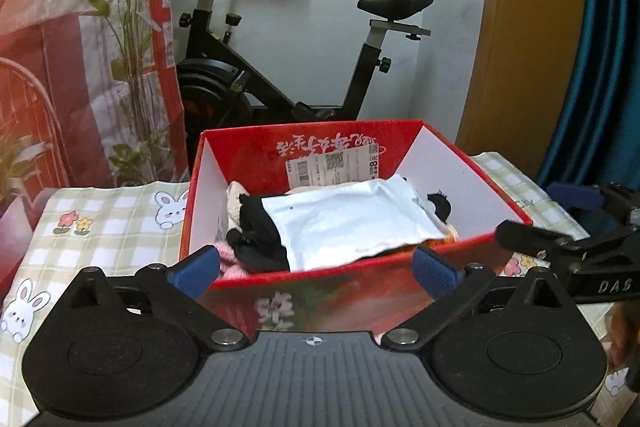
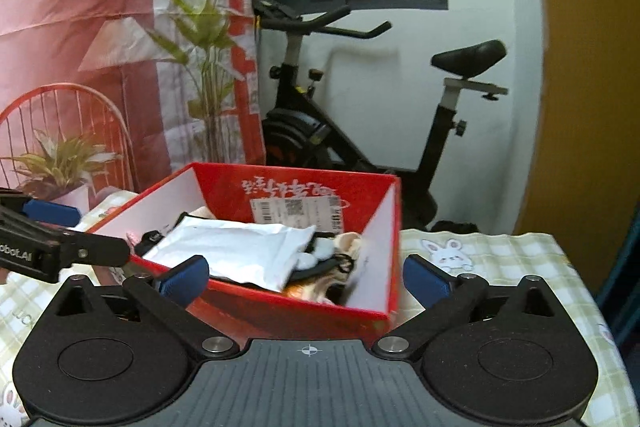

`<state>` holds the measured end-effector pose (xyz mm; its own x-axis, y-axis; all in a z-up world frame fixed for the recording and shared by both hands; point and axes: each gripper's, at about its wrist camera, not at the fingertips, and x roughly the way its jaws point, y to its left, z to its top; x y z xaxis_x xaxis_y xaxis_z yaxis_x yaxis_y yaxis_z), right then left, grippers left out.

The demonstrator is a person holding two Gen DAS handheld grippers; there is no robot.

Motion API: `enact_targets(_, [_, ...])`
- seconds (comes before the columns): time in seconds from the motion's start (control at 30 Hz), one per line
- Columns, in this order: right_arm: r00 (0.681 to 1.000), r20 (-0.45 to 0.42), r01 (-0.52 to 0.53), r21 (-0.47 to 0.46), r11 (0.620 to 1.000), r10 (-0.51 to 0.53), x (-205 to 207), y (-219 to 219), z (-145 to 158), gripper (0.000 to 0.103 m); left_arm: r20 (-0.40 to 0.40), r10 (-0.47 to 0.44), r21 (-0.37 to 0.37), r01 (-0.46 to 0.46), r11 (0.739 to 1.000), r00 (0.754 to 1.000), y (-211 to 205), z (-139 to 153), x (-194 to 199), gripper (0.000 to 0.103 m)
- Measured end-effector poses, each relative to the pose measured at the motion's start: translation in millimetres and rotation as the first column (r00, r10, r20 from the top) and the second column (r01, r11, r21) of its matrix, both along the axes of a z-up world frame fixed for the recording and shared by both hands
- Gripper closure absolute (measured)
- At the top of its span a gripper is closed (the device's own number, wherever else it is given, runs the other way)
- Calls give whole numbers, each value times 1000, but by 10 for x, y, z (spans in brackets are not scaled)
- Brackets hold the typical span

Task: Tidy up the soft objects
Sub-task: 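Withdraw both grippers from the box toward the green tasselled pouch, then close the right gripper on the green pouch while the left gripper closes on it too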

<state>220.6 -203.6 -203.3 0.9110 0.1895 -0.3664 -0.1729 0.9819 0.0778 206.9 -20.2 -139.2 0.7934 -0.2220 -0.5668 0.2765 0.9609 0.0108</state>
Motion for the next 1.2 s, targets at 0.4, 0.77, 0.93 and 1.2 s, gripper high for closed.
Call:
enact_targets(0.4, [980, -188, -72, -28, 997, 66, -301, -222, -683, 9, -40, -23, 71, 26, 997, 999, -73, -397, -327, 0])
enact_targets(0.77, [953, -274, -160, -77, 984, 133, -327, -52, -1015, 51, -157, -20, 39, 26, 999, 987, 87, -810, -423, 1])
enact_targets(0.93, [939, -275, -223, -36, 974, 205, -349, 96, -1032, 52, -185, -24, -8, 23, 1000, 983, 190, -877, -491, 1])
enact_targets(1.2, [897, -266, -374, -30, 927, 353, -408, 691, -1023, 52, -237, -36, -108, 10, 994, 971, 368, -946, -543, 7])
